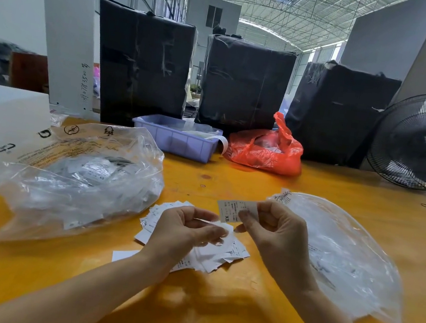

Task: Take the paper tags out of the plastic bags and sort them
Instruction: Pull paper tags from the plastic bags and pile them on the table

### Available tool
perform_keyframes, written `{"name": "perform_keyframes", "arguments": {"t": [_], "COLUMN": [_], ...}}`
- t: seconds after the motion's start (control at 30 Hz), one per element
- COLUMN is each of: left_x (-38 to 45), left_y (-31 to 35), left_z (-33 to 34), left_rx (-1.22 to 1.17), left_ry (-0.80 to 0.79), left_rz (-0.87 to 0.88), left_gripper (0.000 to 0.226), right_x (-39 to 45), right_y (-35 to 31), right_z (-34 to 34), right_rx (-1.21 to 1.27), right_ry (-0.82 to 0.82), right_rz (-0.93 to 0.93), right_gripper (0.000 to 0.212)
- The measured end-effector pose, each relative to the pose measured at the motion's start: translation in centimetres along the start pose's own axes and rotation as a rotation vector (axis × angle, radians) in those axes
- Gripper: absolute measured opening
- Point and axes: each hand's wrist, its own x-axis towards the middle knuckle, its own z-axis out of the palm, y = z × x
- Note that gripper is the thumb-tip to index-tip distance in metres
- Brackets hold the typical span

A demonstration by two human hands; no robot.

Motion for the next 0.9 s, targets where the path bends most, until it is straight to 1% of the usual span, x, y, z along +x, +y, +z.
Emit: {"name": "perform_keyframes", "arguments": {"t": [0.07, 0.23, 0.43, 0.63, 0.7, 0.83, 0.9], "left_x": [-0.05, -0.02, 0.02, -0.02, -0.03, -0.07, -0.06], "left_y": [0.01, -0.06, -0.17, -0.10, -0.09, -0.03, -0.03], "left_z": [0.05, 0.08, -0.04, 0.06, 0.04, 0.03, 0.03], "left_rx": [-0.001, -0.018, -0.040, -0.065, -0.059, -0.037, -0.028], "left_ry": [-0.012, -0.029, -0.065, -0.080, -0.087, -0.098, -0.097], "left_rz": [0.002, -0.003, -0.006, 0.004, 0.007, 0.025, 0.035], "left_gripper": [0.046, 0.045, 0.039, 0.042, 0.043, 0.042, 0.037], "right_x": [0.01, -0.08, 0.06, -0.12, -0.08, -0.02, 0.06], "right_y": [-0.09, -0.32, -0.48, -0.43, -0.45, -0.65, -0.79], "right_z": [-0.03, 0.03, -0.21, -0.02, -0.07, -0.18, -0.31], "right_rx": [0.000, -0.002, 0.071, 0.025, 0.029, 0.044, 0.049], "right_ry": [0.000, -0.010, 0.028, 0.000, 0.000, 0.036, 0.050], "right_rz": [-0.001, -0.002, 0.005, -0.005, -0.004, -0.012, -0.023], "right_gripper": [0.007, 0.014, 0.008, 0.015, 0.013, 0.012, 0.012]}}
